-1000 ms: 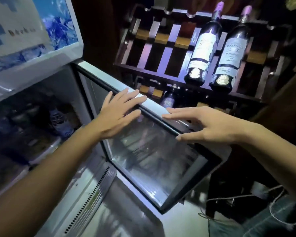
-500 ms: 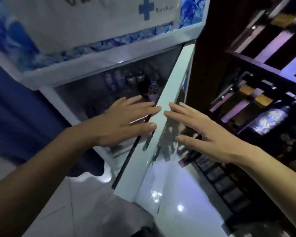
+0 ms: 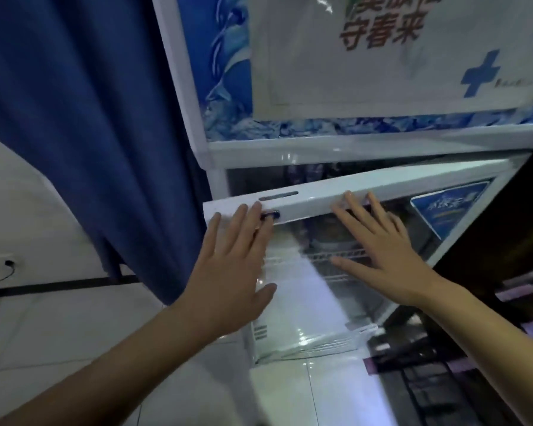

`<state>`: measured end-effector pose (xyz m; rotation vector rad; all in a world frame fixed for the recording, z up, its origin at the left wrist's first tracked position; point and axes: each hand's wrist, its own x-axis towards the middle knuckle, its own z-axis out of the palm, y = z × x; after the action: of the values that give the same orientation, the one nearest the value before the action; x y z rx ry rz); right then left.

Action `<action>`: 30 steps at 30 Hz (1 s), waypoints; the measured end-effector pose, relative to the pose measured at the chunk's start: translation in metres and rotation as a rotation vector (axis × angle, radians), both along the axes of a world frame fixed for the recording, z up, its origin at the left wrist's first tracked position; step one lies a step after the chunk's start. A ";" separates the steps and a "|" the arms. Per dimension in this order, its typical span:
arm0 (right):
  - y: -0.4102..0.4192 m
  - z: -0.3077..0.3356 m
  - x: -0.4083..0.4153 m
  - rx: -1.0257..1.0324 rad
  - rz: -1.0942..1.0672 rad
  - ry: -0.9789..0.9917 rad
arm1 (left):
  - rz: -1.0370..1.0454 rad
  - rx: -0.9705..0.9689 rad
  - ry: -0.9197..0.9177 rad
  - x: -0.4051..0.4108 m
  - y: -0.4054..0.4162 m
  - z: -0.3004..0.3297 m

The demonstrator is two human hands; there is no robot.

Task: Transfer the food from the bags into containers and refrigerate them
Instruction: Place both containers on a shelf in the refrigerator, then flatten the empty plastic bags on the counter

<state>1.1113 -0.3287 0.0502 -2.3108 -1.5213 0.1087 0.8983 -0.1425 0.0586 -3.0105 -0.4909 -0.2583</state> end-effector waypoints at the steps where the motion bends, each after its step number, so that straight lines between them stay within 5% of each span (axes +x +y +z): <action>1: 0.012 -0.001 0.007 -0.010 -0.023 -0.016 | 0.019 0.016 -0.029 0.011 0.009 -0.008; 5: 0.054 -0.005 0.021 -0.057 -0.106 0.000 | 0.150 -0.110 -0.028 0.050 0.041 -0.027; 13: 0.055 -0.023 0.027 -0.049 -0.028 -0.072 | 0.192 -0.057 -0.039 0.059 0.040 -0.054; 17: 0.056 -0.036 0.018 -0.148 0.166 0.021 | 0.226 -0.386 -0.078 0.042 0.018 -0.045; 24: 0.069 -0.083 -0.036 -0.276 0.490 0.217 | 0.788 -0.572 -0.024 -0.050 -0.078 -0.081; 30: 0.075 -0.099 -0.131 -0.397 0.871 0.185 | 1.238 -0.662 -0.066 -0.141 -0.175 -0.089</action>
<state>0.9802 -0.2542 -0.0483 -1.6260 -2.4417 0.8809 0.7572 -0.3170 -0.0301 -2.4673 -2.6149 -0.0833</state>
